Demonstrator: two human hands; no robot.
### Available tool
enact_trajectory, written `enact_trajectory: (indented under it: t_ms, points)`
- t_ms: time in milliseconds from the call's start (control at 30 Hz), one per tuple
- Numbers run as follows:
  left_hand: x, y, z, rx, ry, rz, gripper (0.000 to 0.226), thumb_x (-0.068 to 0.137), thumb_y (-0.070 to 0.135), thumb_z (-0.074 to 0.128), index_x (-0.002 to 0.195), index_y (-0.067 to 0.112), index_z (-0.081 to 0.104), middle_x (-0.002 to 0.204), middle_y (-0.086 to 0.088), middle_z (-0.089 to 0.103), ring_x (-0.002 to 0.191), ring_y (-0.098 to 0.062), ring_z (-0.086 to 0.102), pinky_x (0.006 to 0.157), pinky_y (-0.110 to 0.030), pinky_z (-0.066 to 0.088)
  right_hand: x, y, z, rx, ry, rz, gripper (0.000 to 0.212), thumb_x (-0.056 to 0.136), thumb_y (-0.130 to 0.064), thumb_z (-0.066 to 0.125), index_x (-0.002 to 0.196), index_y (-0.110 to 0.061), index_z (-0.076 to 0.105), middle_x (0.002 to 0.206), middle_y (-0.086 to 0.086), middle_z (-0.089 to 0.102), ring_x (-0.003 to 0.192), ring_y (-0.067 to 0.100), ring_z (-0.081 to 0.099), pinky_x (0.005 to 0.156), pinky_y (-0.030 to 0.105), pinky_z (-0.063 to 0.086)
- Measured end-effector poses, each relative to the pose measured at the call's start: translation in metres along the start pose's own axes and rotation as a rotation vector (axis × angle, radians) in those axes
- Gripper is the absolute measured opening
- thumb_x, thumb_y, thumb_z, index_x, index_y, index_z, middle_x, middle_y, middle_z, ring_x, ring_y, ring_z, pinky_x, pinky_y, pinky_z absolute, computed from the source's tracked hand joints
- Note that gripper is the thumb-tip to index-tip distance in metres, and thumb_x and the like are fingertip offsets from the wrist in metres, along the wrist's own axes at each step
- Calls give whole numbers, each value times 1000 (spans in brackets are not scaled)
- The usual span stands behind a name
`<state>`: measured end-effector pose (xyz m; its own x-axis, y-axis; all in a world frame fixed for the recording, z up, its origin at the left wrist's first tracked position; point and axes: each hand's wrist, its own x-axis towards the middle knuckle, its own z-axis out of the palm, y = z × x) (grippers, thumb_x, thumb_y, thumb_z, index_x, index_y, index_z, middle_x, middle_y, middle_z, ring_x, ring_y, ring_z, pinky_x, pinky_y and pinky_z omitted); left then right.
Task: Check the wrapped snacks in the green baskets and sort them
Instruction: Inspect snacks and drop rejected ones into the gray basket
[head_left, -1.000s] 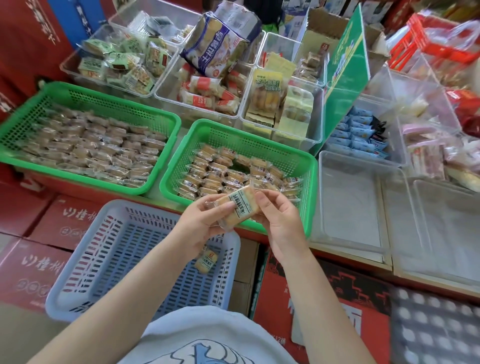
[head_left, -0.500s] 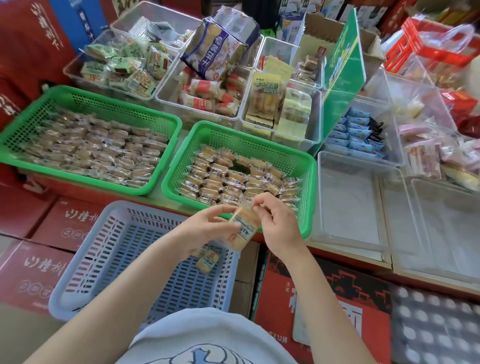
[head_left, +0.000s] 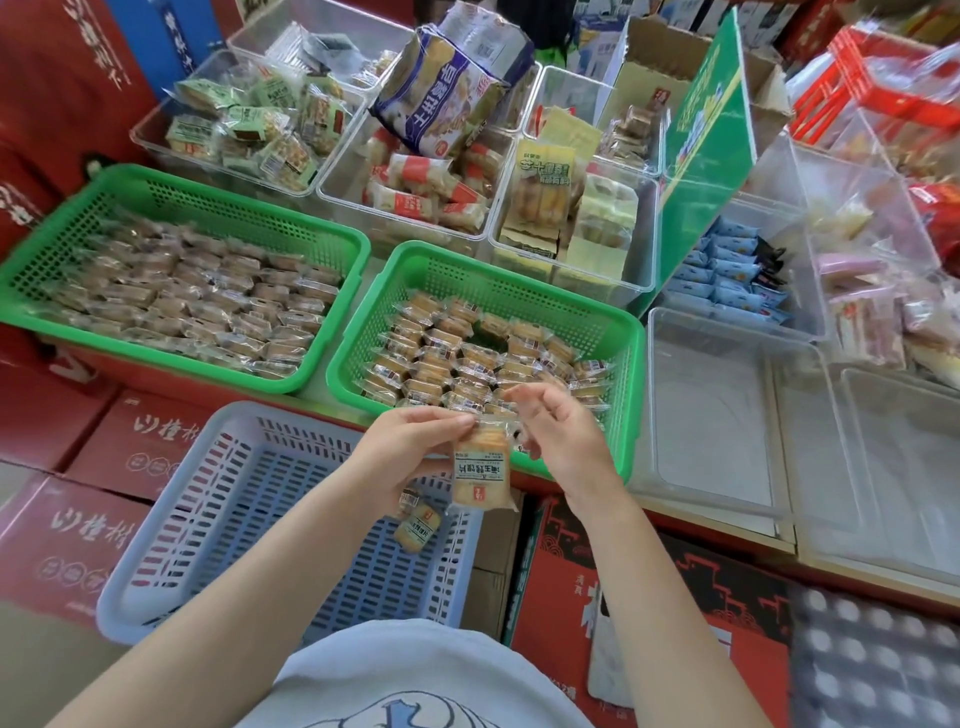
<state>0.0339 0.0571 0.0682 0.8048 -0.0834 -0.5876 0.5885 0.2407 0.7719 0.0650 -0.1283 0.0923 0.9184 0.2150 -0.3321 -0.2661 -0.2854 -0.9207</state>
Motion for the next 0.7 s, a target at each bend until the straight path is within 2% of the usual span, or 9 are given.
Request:
enact_trajectory:
  t_ms: [100,133,200,300,400,467,533,600,700]
  points:
    - [10,6,-1,14,29,35,15,91,20,71,97,8,77,94,-12,78,84,-21,74,74,-31,59,10,-1,-4,-269,-150,33,28,81,-52,75,103,-38,64,109,-13,64,91,7,58,76,20,46]
    - [14,7,-1,39,46,60,15,91,23,72,95,10,79,94,-11,78,84,-21,73,74,-32,59,15,-1,-5,-333,-171,46,34,80,-50,78,108,-41,61,116,-17,61,100,5,56,81,21,44]
    - [25,10,0,109,89,109,16,92,28,71,93,15,80,92,-9,78,86,-22,72,77,-34,59,25,-2,-4,-405,-183,64,51,81,-45,80,126,-34,60,121,-17,57,112,5,52,84,17,40]
    - [50,17,-2,221,154,150,32,101,39,56,101,18,79,93,-3,79,89,-21,74,80,-35,59,45,-4,-5,-462,-137,74,55,83,-40,80,131,-23,61,116,-11,58,108,10,55,79,19,41]
    - [82,18,-12,342,221,194,33,107,36,46,126,23,69,106,3,76,97,-21,72,85,-47,60,71,-2,-9,-449,-35,46,26,86,-31,78,107,-26,63,99,-10,63,84,9,59,67,18,45]
    - [102,11,-22,529,245,204,35,107,33,47,138,26,59,121,10,68,105,-19,68,87,-44,58,92,2,-13,-434,54,21,21,87,-23,75,99,-23,58,93,-7,62,78,9,58,60,18,43]
    - [122,4,-29,770,224,202,42,106,34,47,146,23,51,137,11,58,122,-15,58,101,-39,51,114,8,-14,-445,145,5,22,87,-20,72,102,-20,55,93,-3,61,78,10,57,59,18,41]
    - [138,-2,-31,950,173,205,49,104,34,49,151,22,45,153,4,47,142,-17,42,118,-44,36,138,17,-11,-454,209,-23,22,88,-19,71,105,-19,56,95,-2,63,81,10,59,60,17,39]
    - [155,-4,-29,1124,135,174,57,105,33,49,158,23,31,166,2,23,154,-18,16,126,-41,14,172,36,-3,-512,262,-80,21,90,-18,71,107,-20,60,97,-5,66,85,11,62,65,18,44]
